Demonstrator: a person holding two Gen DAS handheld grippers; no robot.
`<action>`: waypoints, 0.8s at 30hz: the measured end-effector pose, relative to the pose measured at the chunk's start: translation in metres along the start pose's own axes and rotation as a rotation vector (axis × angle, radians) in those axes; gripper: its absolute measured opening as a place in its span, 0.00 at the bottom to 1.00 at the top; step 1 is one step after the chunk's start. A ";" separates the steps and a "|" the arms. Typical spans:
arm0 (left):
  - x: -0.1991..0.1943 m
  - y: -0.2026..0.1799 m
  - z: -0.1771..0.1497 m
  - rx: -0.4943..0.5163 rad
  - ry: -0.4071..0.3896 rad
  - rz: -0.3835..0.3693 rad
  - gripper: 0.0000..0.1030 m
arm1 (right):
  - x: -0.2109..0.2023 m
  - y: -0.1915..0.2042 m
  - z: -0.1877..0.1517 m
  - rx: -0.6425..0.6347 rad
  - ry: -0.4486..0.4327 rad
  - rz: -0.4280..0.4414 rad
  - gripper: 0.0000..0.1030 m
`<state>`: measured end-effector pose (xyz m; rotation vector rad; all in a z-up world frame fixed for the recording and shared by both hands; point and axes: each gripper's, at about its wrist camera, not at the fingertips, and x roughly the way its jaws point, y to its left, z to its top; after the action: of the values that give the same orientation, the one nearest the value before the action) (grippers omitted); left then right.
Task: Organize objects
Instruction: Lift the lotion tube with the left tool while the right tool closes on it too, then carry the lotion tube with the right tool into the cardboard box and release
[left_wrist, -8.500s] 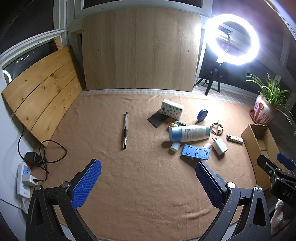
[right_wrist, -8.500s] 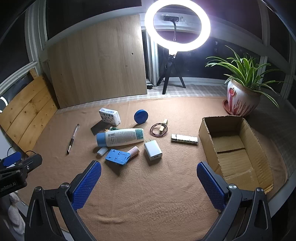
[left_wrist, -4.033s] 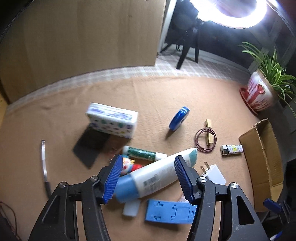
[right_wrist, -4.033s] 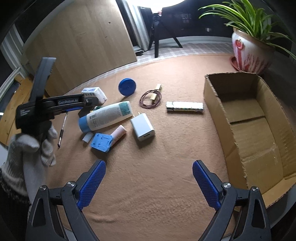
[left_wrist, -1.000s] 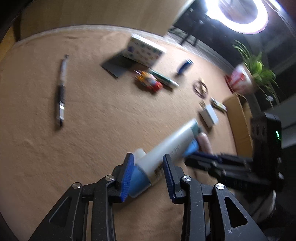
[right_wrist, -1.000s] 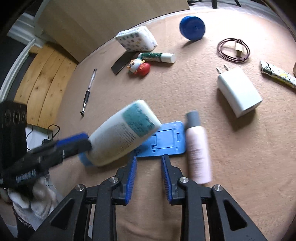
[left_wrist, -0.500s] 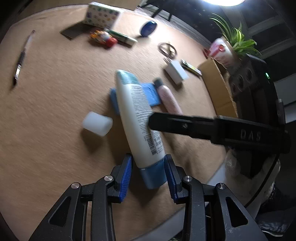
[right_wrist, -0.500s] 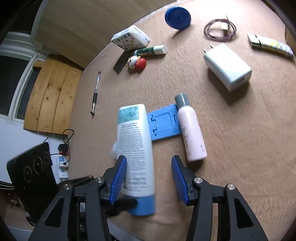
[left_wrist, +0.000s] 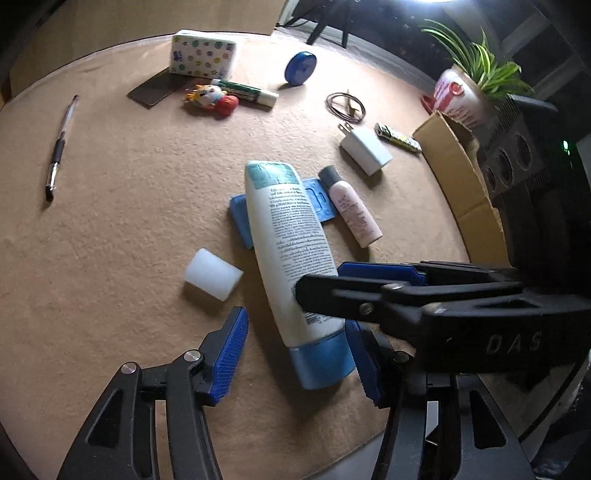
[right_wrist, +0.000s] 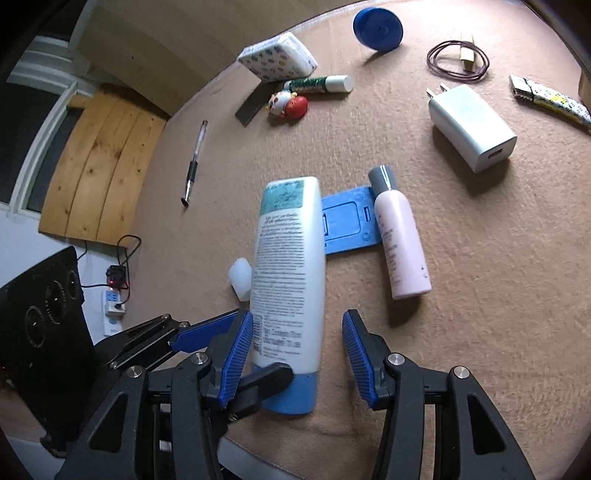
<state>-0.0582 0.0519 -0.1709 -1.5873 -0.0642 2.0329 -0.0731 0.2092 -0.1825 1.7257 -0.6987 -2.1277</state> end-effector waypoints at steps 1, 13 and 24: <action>0.002 -0.002 0.000 0.002 0.003 0.002 0.56 | 0.000 0.001 0.000 -0.005 -0.001 -0.004 0.45; -0.008 -0.016 0.000 -0.024 -0.023 -0.034 0.47 | -0.026 0.013 -0.005 -0.073 -0.044 -0.020 0.38; -0.020 -0.099 0.041 0.094 -0.101 -0.105 0.47 | -0.126 -0.024 -0.004 -0.028 -0.229 -0.090 0.38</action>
<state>-0.0537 0.1387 -0.1051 -1.3949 -0.0861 2.0036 -0.0396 0.2943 -0.0931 1.5410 -0.6580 -2.4112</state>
